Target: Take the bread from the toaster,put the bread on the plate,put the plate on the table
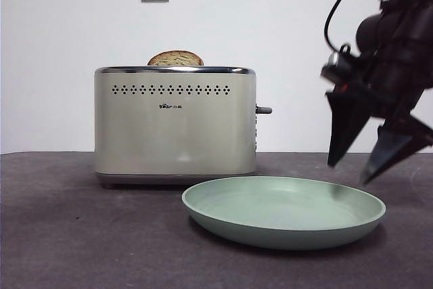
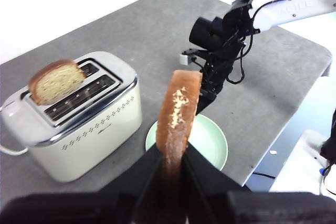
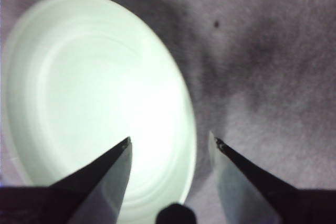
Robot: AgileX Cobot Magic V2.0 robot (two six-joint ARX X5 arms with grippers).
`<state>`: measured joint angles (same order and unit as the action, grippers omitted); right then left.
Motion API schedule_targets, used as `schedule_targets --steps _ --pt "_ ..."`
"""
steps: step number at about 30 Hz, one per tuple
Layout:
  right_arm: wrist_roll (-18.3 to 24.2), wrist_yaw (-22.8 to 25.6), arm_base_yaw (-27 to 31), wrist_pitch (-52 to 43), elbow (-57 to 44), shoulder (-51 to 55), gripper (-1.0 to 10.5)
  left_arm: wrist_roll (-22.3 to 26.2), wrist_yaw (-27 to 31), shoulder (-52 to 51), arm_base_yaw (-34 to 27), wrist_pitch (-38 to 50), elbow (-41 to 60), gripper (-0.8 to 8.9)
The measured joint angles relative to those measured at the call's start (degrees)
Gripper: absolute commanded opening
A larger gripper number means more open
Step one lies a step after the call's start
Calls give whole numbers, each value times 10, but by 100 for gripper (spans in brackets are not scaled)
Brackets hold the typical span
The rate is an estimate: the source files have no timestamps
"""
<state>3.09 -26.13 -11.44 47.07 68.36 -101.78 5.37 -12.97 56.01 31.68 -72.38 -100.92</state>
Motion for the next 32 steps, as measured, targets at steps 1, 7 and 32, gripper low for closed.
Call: schedule_targets --steps 1,7,32 --pt "0 6 -3 -2 0 -8 247 -2 9 -6 0 -8 0 -9" --pt "2 9 -6 -7 0 -38 69 -19 38 -35 0 -38 1 -9" --pt "-10 10 -22 38 -1 175 -14 -32 -126 90 0 52 1 -9"
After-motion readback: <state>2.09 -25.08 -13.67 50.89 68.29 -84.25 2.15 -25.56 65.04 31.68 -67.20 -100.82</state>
